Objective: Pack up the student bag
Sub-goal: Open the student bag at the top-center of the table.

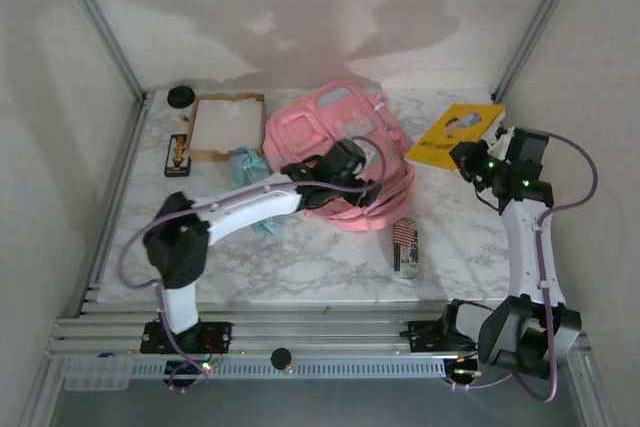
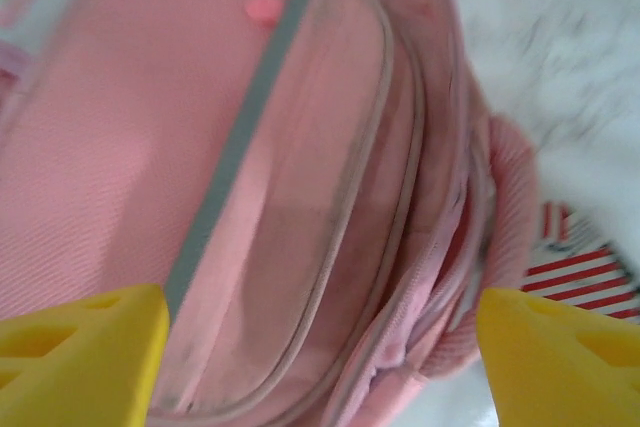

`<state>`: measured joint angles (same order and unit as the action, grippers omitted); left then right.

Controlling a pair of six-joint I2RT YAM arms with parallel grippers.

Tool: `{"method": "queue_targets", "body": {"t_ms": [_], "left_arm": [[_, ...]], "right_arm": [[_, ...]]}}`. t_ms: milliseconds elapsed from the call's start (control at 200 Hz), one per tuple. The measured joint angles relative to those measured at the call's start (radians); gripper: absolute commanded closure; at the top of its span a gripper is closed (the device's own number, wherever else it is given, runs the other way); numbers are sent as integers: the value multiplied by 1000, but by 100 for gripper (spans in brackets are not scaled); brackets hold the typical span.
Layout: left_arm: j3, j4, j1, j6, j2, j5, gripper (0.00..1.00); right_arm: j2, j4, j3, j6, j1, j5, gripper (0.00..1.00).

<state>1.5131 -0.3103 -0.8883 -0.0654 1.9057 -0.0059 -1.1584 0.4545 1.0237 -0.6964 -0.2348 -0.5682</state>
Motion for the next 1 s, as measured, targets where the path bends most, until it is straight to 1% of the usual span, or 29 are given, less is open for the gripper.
{"method": "queue_targets", "body": {"t_ms": [90, 170, 355, 381, 441, 501, 576, 651, 781, 1001], "left_arm": [[60, -24, -21, 70, 100, -26, 20], [112, -34, -21, 113, 171, -56, 21], [195, -45, -15, 164, 263, -130, 28], [208, -47, -15, 167, 272, -138, 29], [230, -50, -13, 169, 289, -149, 38], [235, -50, -10, 176, 291, -152, 42], [235, -46, -7, 180, 291, -151, 51], [235, -43, -5, 184, 291, -142, 55], [235, -37, 7, 183, 291, -114, 58], [235, -29, 14, 188, 291, -102, 75]], "right_arm": [[0, 9, -14, 6, -27, -1, 100], [0, 10, -27, 8, -45, -3, 100], [0, 13, -41, 13, -58, -12, 100], [0, 13, -42, 14, -58, -14, 100], [0, 14, -43, 16, -58, -19, 100], [0, 14, -43, 17, -58, -23, 100], [2, 14, -43, 17, -58, -28, 100], [5, 13, -44, 17, -58, -31, 100], [12, 11, -44, 16, -58, -37, 100], [18, 6, -51, 16, -58, -37, 100]]}}
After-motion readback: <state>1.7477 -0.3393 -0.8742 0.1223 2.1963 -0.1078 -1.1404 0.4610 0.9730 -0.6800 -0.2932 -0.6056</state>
